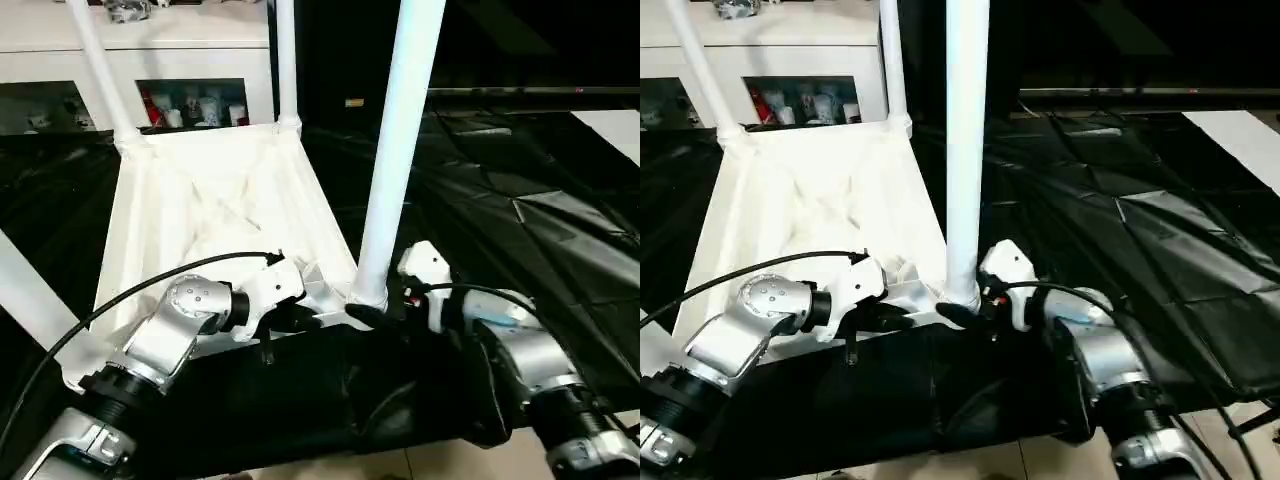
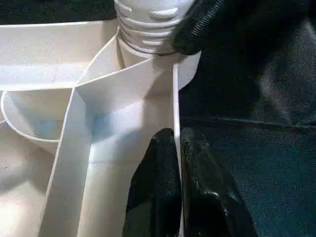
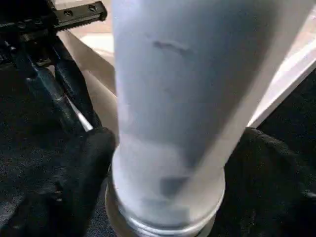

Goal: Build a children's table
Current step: Rotate leg to tighten

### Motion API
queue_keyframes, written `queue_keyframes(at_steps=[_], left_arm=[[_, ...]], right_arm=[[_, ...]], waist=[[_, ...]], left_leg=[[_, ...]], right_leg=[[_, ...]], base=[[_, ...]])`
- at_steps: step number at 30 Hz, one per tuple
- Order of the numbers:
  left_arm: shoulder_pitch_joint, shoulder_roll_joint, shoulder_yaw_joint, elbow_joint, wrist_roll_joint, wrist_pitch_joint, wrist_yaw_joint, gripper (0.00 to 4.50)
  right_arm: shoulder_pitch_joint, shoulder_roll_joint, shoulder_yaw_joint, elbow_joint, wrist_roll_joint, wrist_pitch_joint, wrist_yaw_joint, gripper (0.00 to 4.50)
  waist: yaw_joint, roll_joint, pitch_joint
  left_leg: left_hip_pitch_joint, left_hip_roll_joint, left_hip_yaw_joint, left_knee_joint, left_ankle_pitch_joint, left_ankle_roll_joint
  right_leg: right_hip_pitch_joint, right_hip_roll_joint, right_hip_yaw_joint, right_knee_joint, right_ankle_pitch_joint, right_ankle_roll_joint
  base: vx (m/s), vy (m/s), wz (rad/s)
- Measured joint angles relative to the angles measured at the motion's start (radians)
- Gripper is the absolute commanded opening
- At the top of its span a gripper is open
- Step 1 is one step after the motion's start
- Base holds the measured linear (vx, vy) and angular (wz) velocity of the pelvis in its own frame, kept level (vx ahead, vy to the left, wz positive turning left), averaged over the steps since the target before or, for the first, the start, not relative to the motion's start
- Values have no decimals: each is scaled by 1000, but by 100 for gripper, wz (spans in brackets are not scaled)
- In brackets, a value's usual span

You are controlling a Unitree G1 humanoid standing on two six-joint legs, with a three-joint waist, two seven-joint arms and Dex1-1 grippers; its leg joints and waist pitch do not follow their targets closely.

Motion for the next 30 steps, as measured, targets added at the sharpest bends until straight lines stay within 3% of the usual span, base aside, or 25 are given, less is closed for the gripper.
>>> queue_keyframes(at_steps=[12, 16, 22, 30], left_arm=[[0, 0, 6, 5, 0, -1, -10, 0], [0, -3, 9, 9, 1, -1, -6, 0], [-45, -94, 17, 84, 56, 2, 114, 0], [-115, -241, 30, 209, 102, 28, 311, 0]], right_arm=[[0, 10, 0, 31, 0, -23, 19, 294], [0, 14, 0, 37, -3, -34, 7, 282], [12, 79, -49, 49, -33, 2, -215, 276], [-19, 240, -124, 101, -86, 49, -594, 275]], waist=[[-2, 0, 0], [-3, 0, 0], [-3, 2, -1], [-5, 4, -2]], left_leg=[[0, 0, 0, -1, 0, 0], [0, 0, 0, -1, 0, 0], [0, -3, 0, -1, 0, 0], [1, -15, 0, -3, 0, 1]], right_leg=[[0, 0, 0, 0, 0, 0], [0, 0, 0, 0, 0, 0], [0, -2, 1, -2, 0, 1], [2, -15, -1, -8, -2, 3]], base=[[0, 0, 0], [0, 0, 0], [0, 0, 0], [0, 0, 0]])
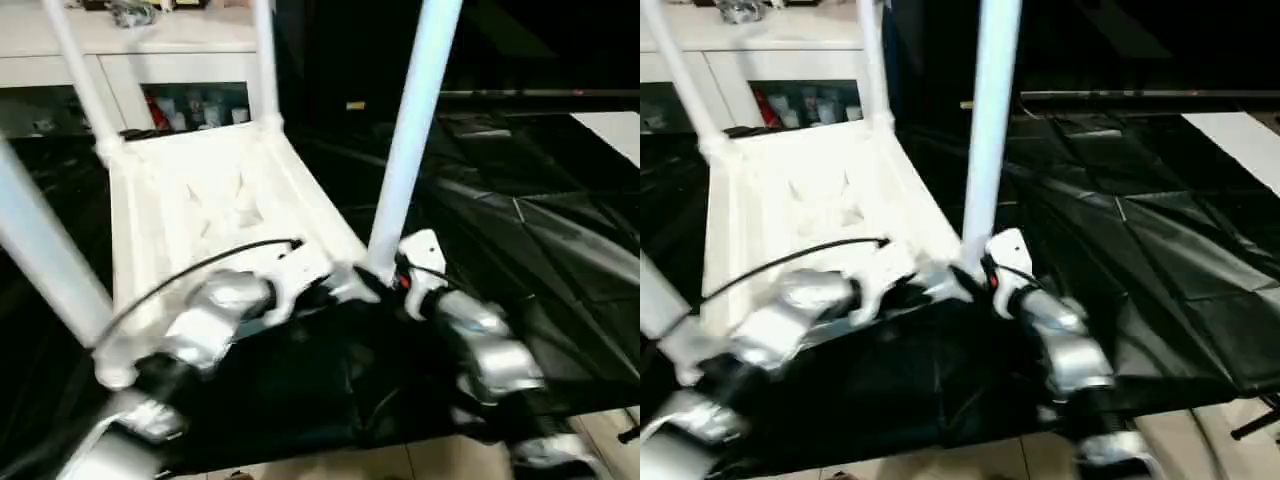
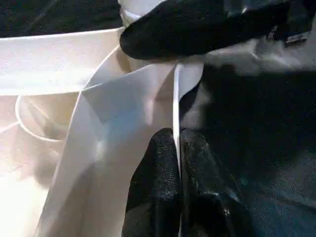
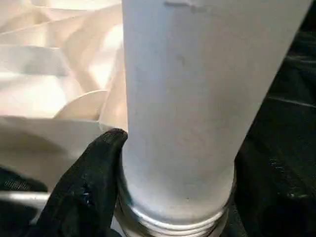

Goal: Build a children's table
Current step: Rotate leg to tighten

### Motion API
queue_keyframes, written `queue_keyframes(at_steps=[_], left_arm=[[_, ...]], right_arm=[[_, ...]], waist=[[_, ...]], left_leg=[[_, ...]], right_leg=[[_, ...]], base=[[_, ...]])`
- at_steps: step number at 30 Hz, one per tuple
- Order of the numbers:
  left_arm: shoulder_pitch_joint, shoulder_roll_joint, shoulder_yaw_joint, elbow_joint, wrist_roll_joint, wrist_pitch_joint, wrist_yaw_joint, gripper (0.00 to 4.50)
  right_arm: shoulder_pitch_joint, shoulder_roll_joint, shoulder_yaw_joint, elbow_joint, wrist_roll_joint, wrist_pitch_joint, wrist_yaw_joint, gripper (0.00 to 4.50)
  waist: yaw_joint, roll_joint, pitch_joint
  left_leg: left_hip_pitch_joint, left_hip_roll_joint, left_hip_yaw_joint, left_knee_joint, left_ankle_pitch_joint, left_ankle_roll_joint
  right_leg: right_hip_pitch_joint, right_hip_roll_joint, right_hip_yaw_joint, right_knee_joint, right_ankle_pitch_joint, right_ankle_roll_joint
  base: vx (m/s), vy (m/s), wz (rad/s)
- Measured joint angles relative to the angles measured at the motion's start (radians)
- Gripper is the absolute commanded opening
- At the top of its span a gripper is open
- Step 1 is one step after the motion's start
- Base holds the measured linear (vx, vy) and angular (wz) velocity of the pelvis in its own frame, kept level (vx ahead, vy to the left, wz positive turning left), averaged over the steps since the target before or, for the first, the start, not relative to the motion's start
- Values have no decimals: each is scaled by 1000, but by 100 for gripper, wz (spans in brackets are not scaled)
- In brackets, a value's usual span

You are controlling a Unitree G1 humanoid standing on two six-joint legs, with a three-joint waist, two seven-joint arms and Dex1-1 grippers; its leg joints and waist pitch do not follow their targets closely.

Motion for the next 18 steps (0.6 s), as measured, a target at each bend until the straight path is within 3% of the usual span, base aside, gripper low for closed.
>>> queue_keyframes(at_steps=[6, 7, 10, 14, 18], left_arm=[[-15, -9, 17, 25, 1, 0, -28, 0], [-15, -5, 18, 24, -1, -1, -39, 0], [-7, 23, 21, 11, -22, -10, -86, 0], [17, 69, 25, -23, -48, -25, -179, 0], [48, 125, 35, -63, -78, -34, -289, 0]], right_arm=[[-2, -3, -5, 16, -8, -31, 19, 275], [-1, -7, -9, 16, 0, -35, 37, 331], [20, -34, -24, -10, 68, -30, 164, 347], [71, -139, 15, -112, 113, 6, 352, 390], [89, -239, 51, -192, 125, 20, 518, 390]], waist=[[-3, 1, -1], [-3, 1, -1], [-1, 0, 0], [6, 0, 0], [9, 0, 0]], left_leg=[[-4, -3, 0, -10, 0, 1], [-4, -3, 1, -10, 0, 2], [-4, -3, 1, -12, 0, 2], [-4, -2, 2, -16, 3, 6], [-2, -1, 3, -16, 3, 5]], right_leg=[[5, -1, -1, -28, 0, 0], [4, -2, 0, -27, 0, 0], [3, -2, 0, -26, 1, -1], [2, -1, 0, -23, 6, -1], [1, -1, 0, -17, 11, 2]], base=[[0, 0, 0], [0, 0, 0], [0, 0, 0], [0, 0, 0], [0, 0, 0]])
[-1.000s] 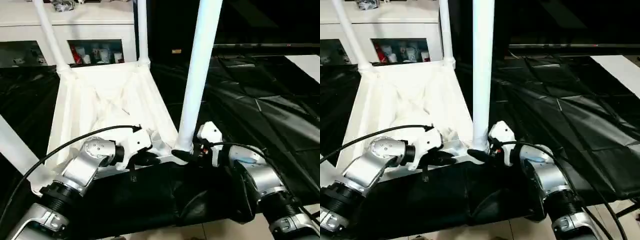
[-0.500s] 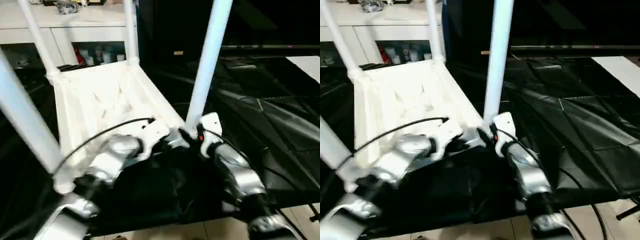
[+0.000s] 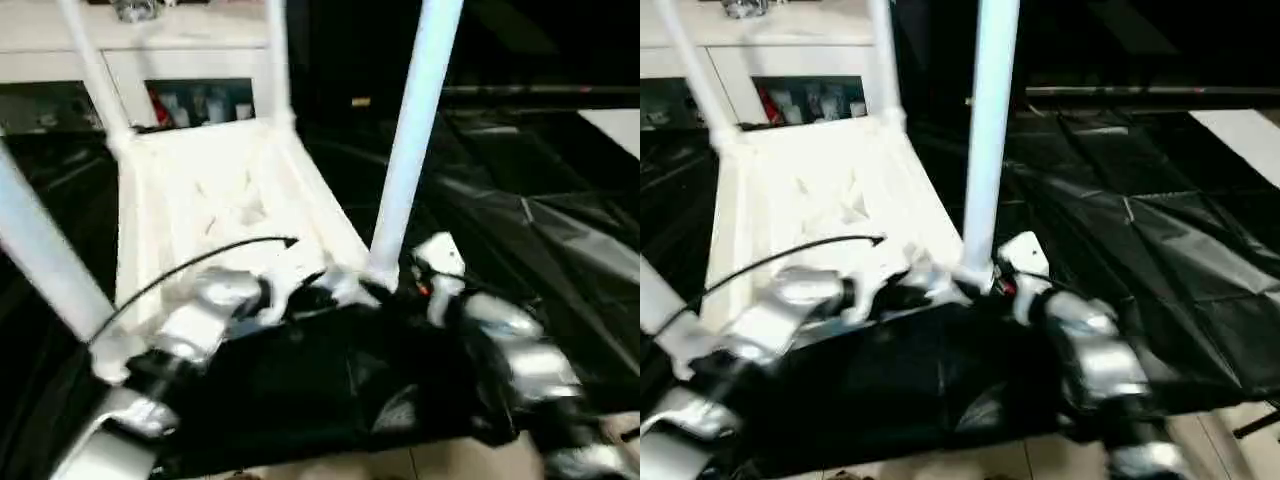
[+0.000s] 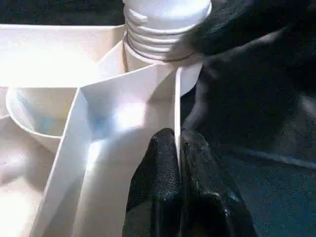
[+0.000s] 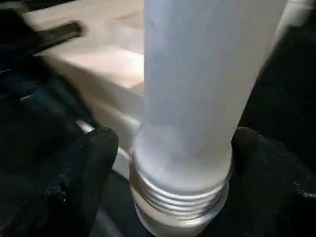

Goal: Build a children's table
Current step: Rotate leg to tighten

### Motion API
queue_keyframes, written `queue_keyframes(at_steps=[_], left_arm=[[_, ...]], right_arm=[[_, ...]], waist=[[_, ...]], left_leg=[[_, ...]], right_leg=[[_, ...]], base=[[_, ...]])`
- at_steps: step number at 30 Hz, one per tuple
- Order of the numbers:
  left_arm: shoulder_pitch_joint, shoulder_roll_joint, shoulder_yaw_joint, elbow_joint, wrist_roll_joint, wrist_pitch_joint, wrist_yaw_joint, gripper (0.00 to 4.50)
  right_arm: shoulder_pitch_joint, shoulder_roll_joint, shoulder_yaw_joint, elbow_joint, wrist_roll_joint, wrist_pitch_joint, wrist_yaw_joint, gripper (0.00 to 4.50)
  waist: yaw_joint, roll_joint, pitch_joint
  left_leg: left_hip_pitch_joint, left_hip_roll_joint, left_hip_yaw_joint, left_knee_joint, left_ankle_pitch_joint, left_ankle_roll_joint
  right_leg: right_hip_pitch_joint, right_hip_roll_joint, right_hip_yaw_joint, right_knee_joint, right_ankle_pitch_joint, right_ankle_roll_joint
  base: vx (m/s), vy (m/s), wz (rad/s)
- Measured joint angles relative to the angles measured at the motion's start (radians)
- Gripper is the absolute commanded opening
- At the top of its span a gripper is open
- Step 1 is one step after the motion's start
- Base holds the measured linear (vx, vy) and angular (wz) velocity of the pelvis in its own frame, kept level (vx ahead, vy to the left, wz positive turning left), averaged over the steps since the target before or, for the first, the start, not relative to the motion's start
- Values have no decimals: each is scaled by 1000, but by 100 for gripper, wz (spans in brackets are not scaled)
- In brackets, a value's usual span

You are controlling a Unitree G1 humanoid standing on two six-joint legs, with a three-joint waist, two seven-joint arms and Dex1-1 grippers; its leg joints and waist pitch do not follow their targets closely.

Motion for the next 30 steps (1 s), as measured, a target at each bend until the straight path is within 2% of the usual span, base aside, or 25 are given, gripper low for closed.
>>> queue_keyframes(at_steps=[5, 10, 20, 23, 26, 30], left_arm=[[21, 48, -1, -40, -26, -5, -94, 0], [37, 76, -1, -67, -37, -8, -149, 0], [45, 87, 1, -85, -37, -8, -160, 0], [46, 87, 2, -85, -37, -8, -157, 0], [45, 81, 2, -82, -33, -8, -135, 0], [15, 22, 4, -37, 9, -15, -35, 0]], right_arm=[[8, -51, 25, -38, 20, 3, 121, 390], [8, -65, 39, -38, 17, 6, 149, 390], [-4, -57, 58, -25, 7, -4, 164, 294], [-4, -56, 58, -24, 11, -3, 162, 279], [12, -33, 39, -20, 21, -1, 132, 278], [29, 39, -20, 11, 19, -1, -25, 274]], waist=[[13, -2, 1], [16, -2, 1], [16, -8, 4], [16, -8, 4], [16, -9, 4], [14, -10, 4]], left_leg=[[-1, 2, 0, 0, 0, -1], [-3, 2, 2, 1, 0, -1], [-3, 2, 4, 2, 0, -1], [-3, 2, 4, 2, 0, -1], [-3, 2, 4, 2, 0, -1], [-2, 2, 5, 4, 0, -1]], right_leg=[[-3, 1, 0, 9, -2, 3], [-3, 0, 0, 9, -2, 2], [-3, -1, 1, 9, -2, 2], [-3, -1, 1, 10, -2, 2], [-3, -1, 1, 10, -2, 2], [-2, -1, 2, 10, -4, 6]], base=[[0, 0, 0], [0, 0, 0], [0, 0, 0], [0, 0, 0], [0, 0, 0], [0, 0, 0]])
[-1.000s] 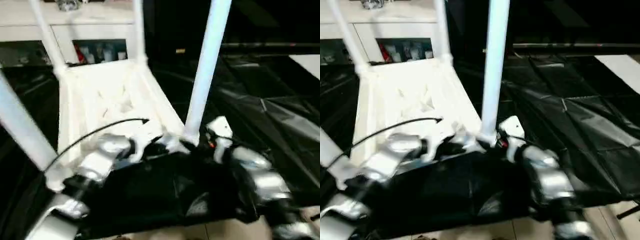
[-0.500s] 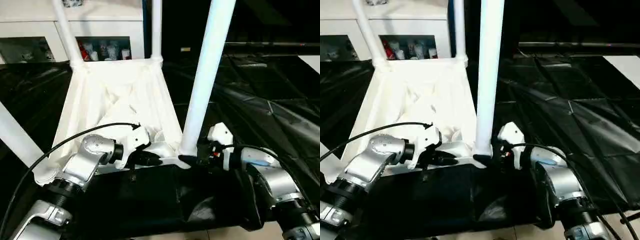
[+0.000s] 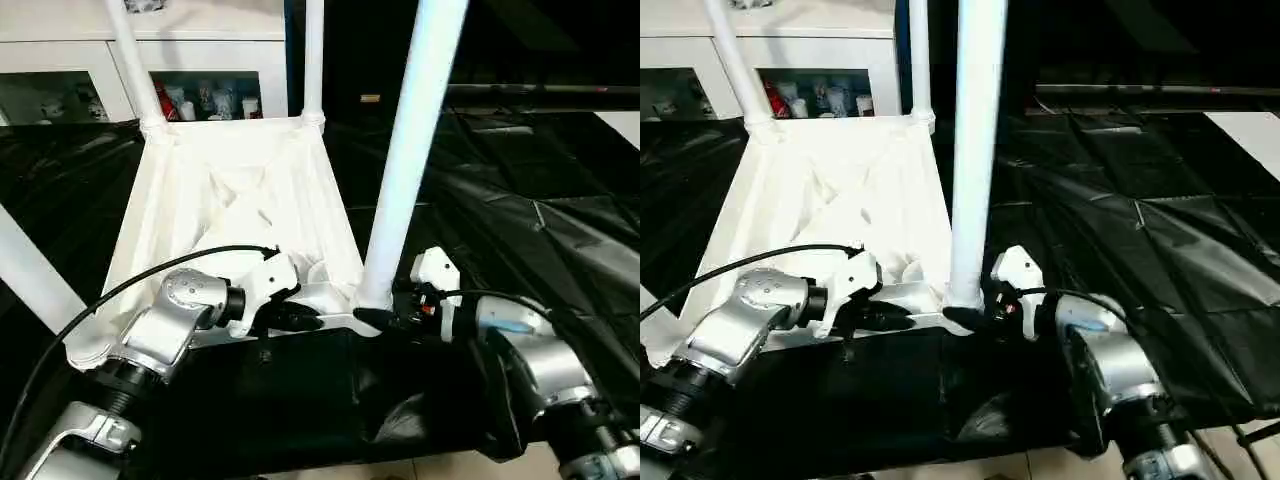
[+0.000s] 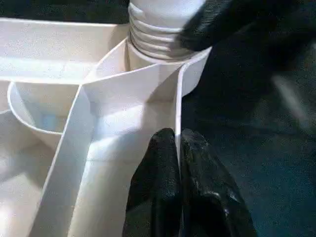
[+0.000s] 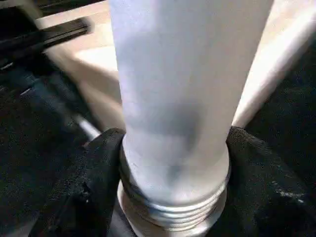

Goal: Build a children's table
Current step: Rotate leg to tighten

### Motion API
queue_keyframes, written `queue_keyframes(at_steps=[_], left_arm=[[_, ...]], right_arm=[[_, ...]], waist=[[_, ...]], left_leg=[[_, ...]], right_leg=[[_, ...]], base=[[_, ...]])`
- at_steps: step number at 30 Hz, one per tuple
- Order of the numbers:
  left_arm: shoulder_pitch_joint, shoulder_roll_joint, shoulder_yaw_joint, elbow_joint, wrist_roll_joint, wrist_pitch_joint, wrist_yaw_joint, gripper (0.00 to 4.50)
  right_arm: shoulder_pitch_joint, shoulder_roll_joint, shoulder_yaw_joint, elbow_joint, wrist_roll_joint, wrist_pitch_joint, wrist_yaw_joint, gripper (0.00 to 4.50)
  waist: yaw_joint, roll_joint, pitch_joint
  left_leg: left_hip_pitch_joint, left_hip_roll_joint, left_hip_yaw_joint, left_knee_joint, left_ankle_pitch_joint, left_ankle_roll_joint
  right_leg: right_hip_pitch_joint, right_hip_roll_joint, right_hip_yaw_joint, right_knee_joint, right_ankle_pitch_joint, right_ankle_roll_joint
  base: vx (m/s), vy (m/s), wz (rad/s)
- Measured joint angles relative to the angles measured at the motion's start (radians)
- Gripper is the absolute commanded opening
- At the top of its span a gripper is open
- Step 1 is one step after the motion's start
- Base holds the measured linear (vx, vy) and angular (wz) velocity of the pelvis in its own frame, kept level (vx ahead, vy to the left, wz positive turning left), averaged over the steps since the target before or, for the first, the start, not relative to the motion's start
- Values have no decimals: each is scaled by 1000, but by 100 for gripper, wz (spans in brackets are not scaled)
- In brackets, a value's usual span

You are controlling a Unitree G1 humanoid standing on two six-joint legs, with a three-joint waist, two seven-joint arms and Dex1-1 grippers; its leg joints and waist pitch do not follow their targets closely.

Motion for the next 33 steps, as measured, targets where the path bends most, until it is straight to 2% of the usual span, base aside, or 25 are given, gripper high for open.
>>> queue_keyframes(at_steps=[2, 6, 10, 12, 13, 15, 17, 20, 27, 33], left_arm=[[-27, -44, -1, 41, 26, 0, 66, 0], [-64, -106, -3, 100, 54, 6, 162, 0], [-95, -156, -2, 147, 78, 18, 242, 0], [-104, -178, -1, 167, 89, 18, 266, 0], [-104, -182, -1, 170, 92, 18, 268, 0], [-105, -183, -1, 173, 93, 17, 268, 0], [-104, -182, -1, 173, 93, 14, 265, 0], [-101, -163, -1, 173, 91, -13, 239, 0], [-31, -36, 17, 99, 34, -90, 25, 0], [1, 17, 18, 50, -8, -90, -100, 0]], right_arm=[[0, 47, -29, 15, -14, 2, -113, 273], [-15, 125, -50, 47, -46, -1, -283, 273], [-51, 166, -61, 84, -88, 0, -400, 273], [-61, 172, -66, 98, -105, 0, -424, 273], [-61, 172, -67, 100, -105, 0, -424, 307], [-60, 171, -70, 102, -103, 0, -418, 342], [-60, 161, -70, 101, -93, 4, -384, 342], [-60, 124, -64, 92, -76, 12, -304, 389], [-23, -62, 11, -23, -14, 64, 43, 389], [-16, -94, 37, -53, 13, 65, 176, 389]], waist=[[-1, 0, 0], [-2, 1, -1], [-3, 1, -2], [-2, 0, -7], [-1, 0, -9], [0, -1, -12], [0, -2, -12], [-1, -2, -12], [-1, -3, -11], [1, -5, -10]], left_leg=[[0, 0, 0, 1, 0, 0], [0, 0, 0, 1, 0, 0], [0, -1, 0, 1, 0, 0], [0, -1, 0, 2, 0, 0], [0, -1, 0, 2, 0, 0], [0, -2, 0, 1, 0, 0], [0, -2, 0, 1, 0, 0], [0, -1, 0, 1, 0, 0], [0, 1, 0, -3, 0, 0], [-1, 1, 1, -3, 0, 0]], right_leg=[[0, 0, 0, 0, 0, 0], [1, -1, 1, 0, 0, 0], [2, -1, 1, -1, 0, 0], [3, -2, 1, -2, 0, 0], [3, -2, 1, -2, 0, 0], [4, -2, 0, -2, 0, 1], [4, -2, 0, -2, 0, 1], [2, -2, 0, -1, 0, 1], [0, 0, -1, 0, 0, 1], [0, 0, -1, -1, 0, 1]], base=[[0, 0, 0], [0, 0, 0], [0, 0, 0], [0, 0, 0], [0, 0, 0], [0, 0, 0], [0, 0, 0], [0, 0, 0], [0, 0, 0], [0, 0, 0]])
